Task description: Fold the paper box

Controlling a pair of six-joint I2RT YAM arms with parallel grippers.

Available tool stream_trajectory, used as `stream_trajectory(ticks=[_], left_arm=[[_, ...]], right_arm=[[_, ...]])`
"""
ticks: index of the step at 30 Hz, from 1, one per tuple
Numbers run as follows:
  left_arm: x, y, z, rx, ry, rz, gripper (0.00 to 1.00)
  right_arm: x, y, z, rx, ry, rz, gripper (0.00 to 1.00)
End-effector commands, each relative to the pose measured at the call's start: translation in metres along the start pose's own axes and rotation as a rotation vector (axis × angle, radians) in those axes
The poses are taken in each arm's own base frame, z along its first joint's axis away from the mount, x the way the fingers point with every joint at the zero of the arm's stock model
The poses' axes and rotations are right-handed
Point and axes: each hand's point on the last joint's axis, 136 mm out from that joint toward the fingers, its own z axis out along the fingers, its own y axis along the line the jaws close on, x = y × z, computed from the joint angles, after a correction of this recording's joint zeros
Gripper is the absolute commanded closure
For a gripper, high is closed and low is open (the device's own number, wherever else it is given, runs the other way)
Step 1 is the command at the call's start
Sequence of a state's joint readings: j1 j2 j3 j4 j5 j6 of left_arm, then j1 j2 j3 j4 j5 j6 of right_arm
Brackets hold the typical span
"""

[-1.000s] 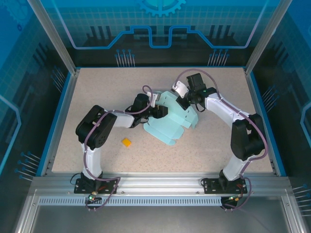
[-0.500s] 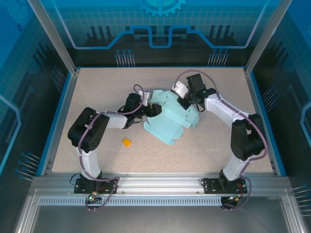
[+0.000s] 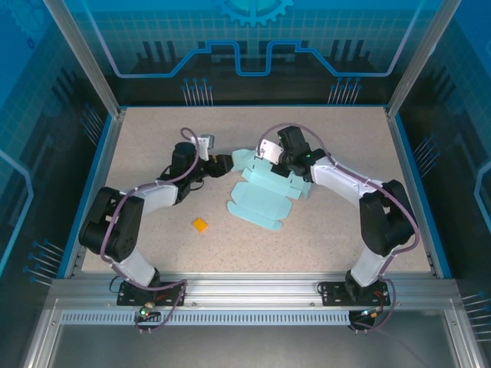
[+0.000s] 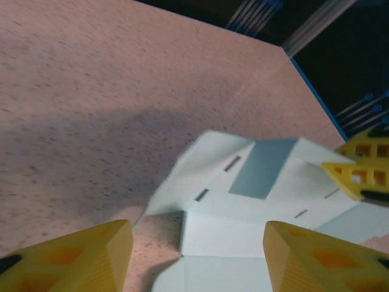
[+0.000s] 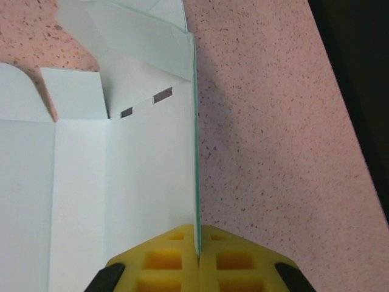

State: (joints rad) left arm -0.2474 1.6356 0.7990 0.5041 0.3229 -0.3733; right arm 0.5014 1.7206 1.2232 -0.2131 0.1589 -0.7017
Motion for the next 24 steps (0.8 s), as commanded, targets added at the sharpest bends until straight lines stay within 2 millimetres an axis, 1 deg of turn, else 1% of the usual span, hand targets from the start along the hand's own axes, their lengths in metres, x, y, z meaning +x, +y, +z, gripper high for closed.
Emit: stream_trajectory(ticks=[1, 5, 9, 12, 15, 19, 22, 24], left_arm=[[-0.006, 0.021, -0.012, -0.080, -0.013, -0.071, 0.40], [-0.010, 0.046, -0.018, -0.166, 0.000, -0.140, 0.40], [-0.006, 0.067, -0.016, -0.263, 0.069, -0.174, 0.40], [-0.004, 0.073, -0.009, -0.283, 0.105, -0.187, 0.41], [0.002, 0.079, 0.004, -0.287, 0.156, -0.202, 0.41], [0.006, 0.091, 0.017, -0.312, 0.197, -0.213, 0.43], [0.007, 0.094, 0.026, -0.302, 0.219, -0.224, 0.44], [0.011, 0.094, 0.034, -0.278, 0.251, -0.233, 0.45]], right_arm=[[-0.012, -0.014, -0.007, 0.116, -0.025, -0.090, 1.00], [-0.017, -0.013, -0.005, 0.188, -0.025, -0.170, 1.00], [-0.020, -0.012, -0.002, 0.279, -0.023, -0.271, 1.00], [-0.023, -0.009, 0.002, 0.335, -0.029, -0.329, 1.00], [-0.027, -0.010, 0.002, 0.393, -0.046, -0.366, 1.00], [-0.030, -0.010, 0.000, 0.404, -0.062, -0.376, 1.00], [-0.030, -0.009, -0.002, 0.405, -0.072, -0.380, 1.00], [-0.030, -0.009, -0.002, 0.408, -0.075, -0.379, 1.00]])
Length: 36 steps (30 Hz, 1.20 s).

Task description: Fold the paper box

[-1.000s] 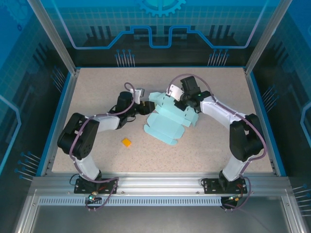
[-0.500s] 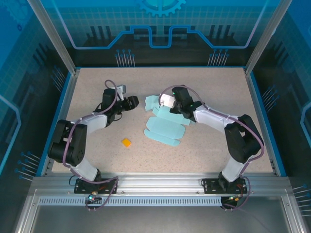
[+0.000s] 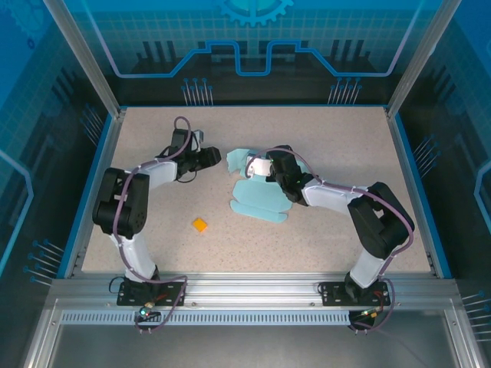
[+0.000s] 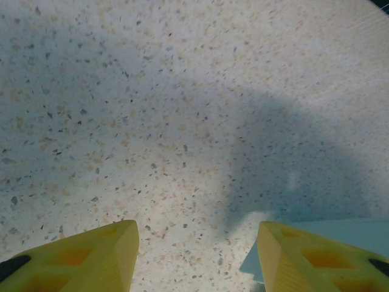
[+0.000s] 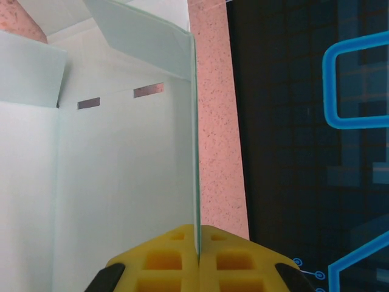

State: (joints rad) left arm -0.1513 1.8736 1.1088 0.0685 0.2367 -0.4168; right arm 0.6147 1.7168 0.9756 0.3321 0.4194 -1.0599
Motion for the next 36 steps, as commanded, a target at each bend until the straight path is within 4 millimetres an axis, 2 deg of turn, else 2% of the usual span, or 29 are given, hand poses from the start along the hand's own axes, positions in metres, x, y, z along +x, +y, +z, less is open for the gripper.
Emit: stream_trajectory(ticks=[1, 7, 16, 23, 29, 32, 36], left_arm=[[0.002, -0.001, 0.011, 0.026, 0.066, -0.002, 0.46], [0.011, -0.029, 0.028, 0.180, 0.120, 0.052, 0.48], [0.028, -0.073, 0.017, 0.394, 0.094, 0.203, 0.49], [0.044, -0.084, 0.011, 0.424, 0.105, 0.305, 0.48], [0.049, -0.086, 0.008, 0.436, 0.089, 0.391, 0.48], [0.053, -0.096, 0.005, 0.481, 0.087, 0.444, 0.48], [0.058, -0.105, 0.001, 0.536, 0.082, 0.499, 0.48]], right_arm=[[-0.007, -0.013, -0.005, 0.063, -0.027, -0.010, 1.00], [-0.007, -0.012, -0.005, 0.054, -0.041, 0.006, 1.00], [-0.001, -0.007, -0.005, -0.005, -0.062, 0.038, 1.00], [0.003, -0.006, -0.002, -0.038, -0.074, 0.045, 1.00], [0.003, -0.004, -0.002, -0.069, -0.100, 0.042, 1.00], [0.003, -0.008, -0.002, -0.073, -0.117, 0.050, 1.00], [0.005, -0.002, -0.002, -0.109, -0.105, 0.041, 1.00]])
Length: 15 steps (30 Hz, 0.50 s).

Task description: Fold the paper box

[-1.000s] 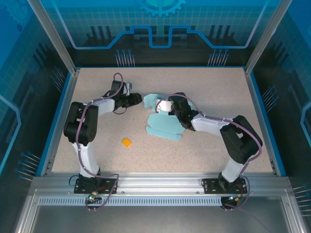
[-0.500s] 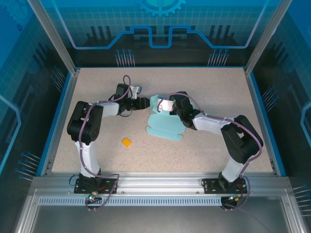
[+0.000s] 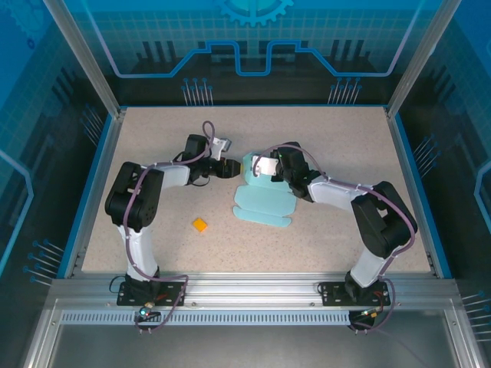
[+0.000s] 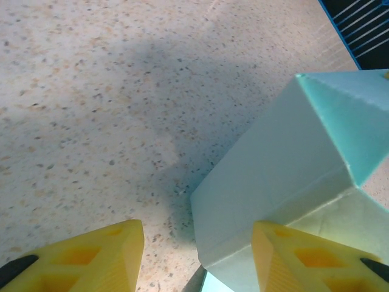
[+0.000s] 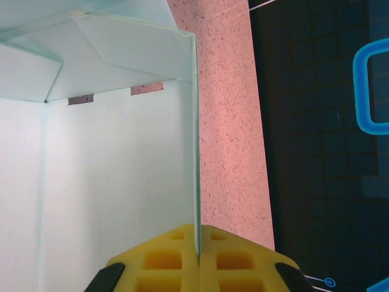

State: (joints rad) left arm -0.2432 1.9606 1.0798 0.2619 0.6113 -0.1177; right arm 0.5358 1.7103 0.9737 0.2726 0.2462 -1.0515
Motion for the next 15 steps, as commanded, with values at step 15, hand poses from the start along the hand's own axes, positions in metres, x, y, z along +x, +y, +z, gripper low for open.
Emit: stream_trajectory(ticks=[15], left_arm=[[-0.001, -0.056, -0.010, 0.251, -0.029, 0.156, 0.51]], right_arm=[[-0.010, -0.011, -0.005, -0.026, -0.035, 0.008, 1.00]])
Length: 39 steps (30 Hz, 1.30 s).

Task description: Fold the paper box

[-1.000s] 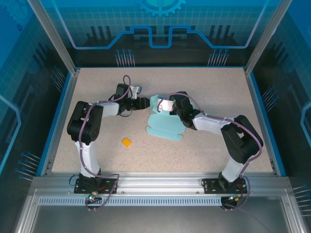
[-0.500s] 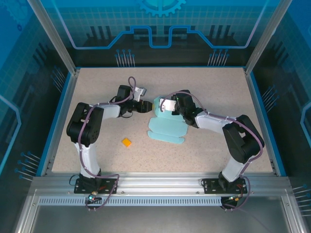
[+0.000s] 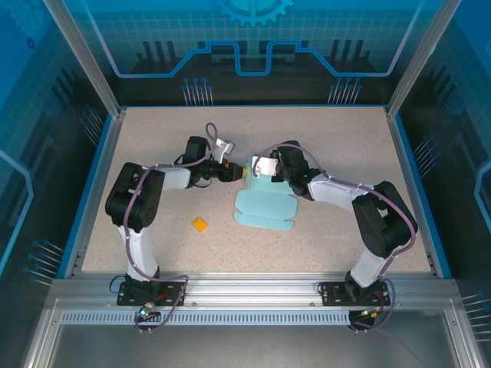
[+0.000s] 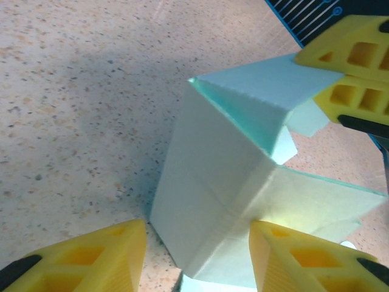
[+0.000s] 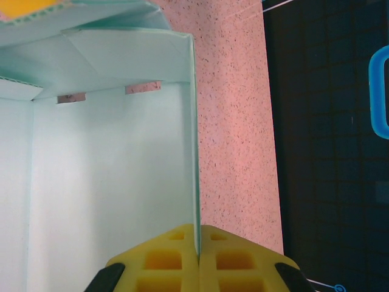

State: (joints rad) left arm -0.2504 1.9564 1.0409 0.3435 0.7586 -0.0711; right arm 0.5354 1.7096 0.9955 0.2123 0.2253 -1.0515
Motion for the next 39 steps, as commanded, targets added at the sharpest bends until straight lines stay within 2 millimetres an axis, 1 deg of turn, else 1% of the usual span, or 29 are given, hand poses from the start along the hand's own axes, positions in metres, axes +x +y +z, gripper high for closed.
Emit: stream_trajectory(ticks=[1, 4, 8, 13, 17, 22, 30, 35, 39], left_arm=[[-0.009, -0.030, -0.005, 0.100, -0.024, 0.075, 0.52], [-0.008, -0.031, -0.005, 0.104, -0.024, 0.075, 0.53], [-0.008, -0.028, 0.000, 0.113, -0.016, 0.063, 0.52], [-0.014, -0.026, 0.003, 0.106, -0.030, 0.071, 0.49], [-0.018, -0.026, 0.007, 0.109, -0.026, 0.063, 0.49], [-0.012, -0.026, 0.011, 0.100, -0.018, 0.060, 0.49], [0.002, -0.024, 0.016, 0.051, -0.023, 0.085, 0.49], [0.008, -0.021, 0.012, 0.014, -0.046, 0.112, 0.50], [0.008, -0.023, 0.007, 0.007, -0.076, 0.136, 0.50]], right_arm=[[-0.009, -0.015, -0.005, 0.015, -0.036, 0.011, 1.00], [-0.009, -0.016, -0.005, 0.018, -0.038, 0.013, 1.00], [-0.010, -0.015, -0.005, 0.013, -0.042, 0.017, 1.00], [-0.011, -0.014, -0.006, 0.008, -0.048, 0.023, 1.00], [-0.010, -0.011, -0.006, 0.003, -0.047, 0.026, 1.00], [-0.012, -0.009, -0.008, 0.018, -0.052, 0.020, 1.00], [-0.017, -0.005, -0.012, 0.077, -0.065, -0.017, 1.00], [-0.020, -0.003, -0.016, 0.093, -0.079, -0.013, 1.00], [-0.028, -0.006, -0.020, 0.123, -0.098, -0.018, 1.00]])
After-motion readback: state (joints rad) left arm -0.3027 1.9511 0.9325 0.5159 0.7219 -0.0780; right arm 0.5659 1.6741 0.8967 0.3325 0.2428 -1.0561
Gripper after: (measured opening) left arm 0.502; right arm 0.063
